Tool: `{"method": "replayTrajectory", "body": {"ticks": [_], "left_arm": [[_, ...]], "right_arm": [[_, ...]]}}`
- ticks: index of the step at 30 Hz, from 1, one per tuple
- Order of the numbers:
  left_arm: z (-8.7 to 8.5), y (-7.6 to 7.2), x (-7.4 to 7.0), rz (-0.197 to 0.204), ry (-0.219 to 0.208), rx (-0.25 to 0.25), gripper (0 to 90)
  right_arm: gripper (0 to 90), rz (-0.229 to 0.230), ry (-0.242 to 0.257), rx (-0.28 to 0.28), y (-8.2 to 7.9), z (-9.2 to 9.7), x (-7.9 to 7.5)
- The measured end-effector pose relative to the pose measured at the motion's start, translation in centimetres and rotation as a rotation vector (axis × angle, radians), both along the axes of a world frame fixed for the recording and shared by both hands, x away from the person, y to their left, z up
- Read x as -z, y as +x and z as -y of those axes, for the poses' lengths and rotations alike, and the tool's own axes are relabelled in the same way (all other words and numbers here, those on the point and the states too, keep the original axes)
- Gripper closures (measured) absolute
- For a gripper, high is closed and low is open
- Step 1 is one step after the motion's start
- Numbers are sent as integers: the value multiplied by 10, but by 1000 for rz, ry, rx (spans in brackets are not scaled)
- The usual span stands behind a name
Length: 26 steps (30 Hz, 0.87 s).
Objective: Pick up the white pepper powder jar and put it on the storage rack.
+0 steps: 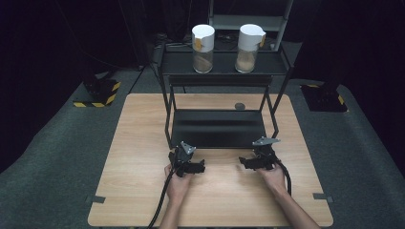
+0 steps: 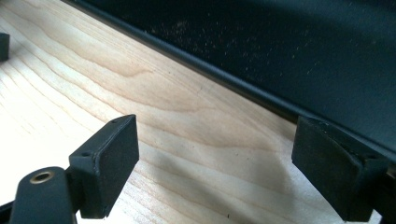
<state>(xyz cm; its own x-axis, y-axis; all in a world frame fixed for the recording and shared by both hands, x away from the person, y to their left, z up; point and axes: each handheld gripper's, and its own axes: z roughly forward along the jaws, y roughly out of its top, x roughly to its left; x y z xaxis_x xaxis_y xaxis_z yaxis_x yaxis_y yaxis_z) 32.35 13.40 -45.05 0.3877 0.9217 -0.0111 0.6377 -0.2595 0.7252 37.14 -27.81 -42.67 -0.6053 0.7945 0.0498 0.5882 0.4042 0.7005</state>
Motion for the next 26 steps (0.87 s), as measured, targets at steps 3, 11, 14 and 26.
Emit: {"method": "replayTrajectory", "body": {"ticks": [3,11,14,26], "left_arm": [[0,0,0,0,0,0,54],[0,0,0,0,0,0,54],[0,0,0,0,1,0,54],[3,0,0,-3,4,-10,43]], "right_arm": [[143,-3,-1,0,-1,-1,5],[127,56,-45,0,-14,-10,14],[124,81,-25,-8,-18,-5,20],[83,73,-30,12,-18,-8,19]]}}
